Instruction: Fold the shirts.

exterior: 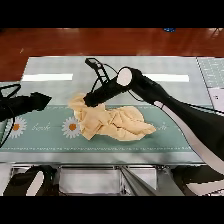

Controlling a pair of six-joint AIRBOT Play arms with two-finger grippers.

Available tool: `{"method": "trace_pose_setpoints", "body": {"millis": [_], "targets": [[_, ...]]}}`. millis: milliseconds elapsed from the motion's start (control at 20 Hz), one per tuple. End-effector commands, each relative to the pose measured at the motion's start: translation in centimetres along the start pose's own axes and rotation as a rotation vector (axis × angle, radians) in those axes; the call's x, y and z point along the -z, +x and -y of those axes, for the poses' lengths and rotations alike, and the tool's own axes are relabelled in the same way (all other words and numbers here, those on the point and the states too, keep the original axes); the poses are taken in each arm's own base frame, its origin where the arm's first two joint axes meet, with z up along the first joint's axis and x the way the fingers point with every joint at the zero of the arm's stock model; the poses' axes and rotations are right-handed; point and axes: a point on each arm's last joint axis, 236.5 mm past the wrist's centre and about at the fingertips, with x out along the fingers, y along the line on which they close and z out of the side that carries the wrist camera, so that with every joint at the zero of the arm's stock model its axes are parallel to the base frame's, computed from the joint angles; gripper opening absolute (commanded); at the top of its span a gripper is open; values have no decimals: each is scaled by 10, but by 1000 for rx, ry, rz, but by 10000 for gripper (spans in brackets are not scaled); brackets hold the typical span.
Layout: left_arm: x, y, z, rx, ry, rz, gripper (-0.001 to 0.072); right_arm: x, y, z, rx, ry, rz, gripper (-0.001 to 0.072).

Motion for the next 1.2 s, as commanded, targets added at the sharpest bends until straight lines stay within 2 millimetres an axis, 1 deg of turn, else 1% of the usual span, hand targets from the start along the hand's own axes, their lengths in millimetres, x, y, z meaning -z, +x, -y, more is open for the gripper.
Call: {"method": "trace_pose_setpoints", "body": {"millis": [0,50,100,150,200,250,300,350,400,450,500,550,600,650,700,750,850,950,1050,1150], "targets": [[6,0,-3,-10,6,-24,505,-1,14,8,-38,86,-8,410],[6,0,-3,-10,6,-24,506,-16,-9,13,-40,80,20,409],[6,0,-3,-9,7,-25,505,-33,-42,22,-33,83,60,408],[6,0,-3,-12,13,-26,506,-47,-82,37,-4,86,107,408],[8,0,-4,-17,19,-32,506,-54,-123,60,56,92,146,408],[10,0,-9,-35,30,-44,505,-51,-167,89,145,115,166,408],[14,0,-17,-67,45,-58,506,-36,-212,123,263,152,165,408],[21,2,-32,-124,34,-82,506,-11,-254,159,389,216,159,407],[33,7,-49,-183,-12,-117,505,19,-284,188,490,295,156,407],[51,17,-60,-209,-90,-166,506,55,-306,211,556,387,155,407],[77,32,-58,-177,-164,-237,506,88,-314,224,576,467,163,407],[100,48,-48,-110,-223,-302,505,119,-314,232,578,545,181,407],[120,64,-37,-35,-275,-352,505,149,-308,237,568,616,202,407],[137,77,-25,38,-326,-393,505,175,-300,237,549,669,221,407],[147,87,-16,96,-368,-426,505,196,-291,234,528,710,227,407],[152,95,-7,153,-393,-452,505,216,-281,230,504,745,224,407],[154,109,9,240,-413,-469,506,244,-268,224,492,789,217,407],[159,125,13,255,-442,-481,505,263,-259,218,487,814,202,407],[171,139,11,224,-438,-512,506,273,-251,212,474,824,189,407],[175,149,15,216,-411,-533,506,278,-246,207,459,832,169,407]]}}
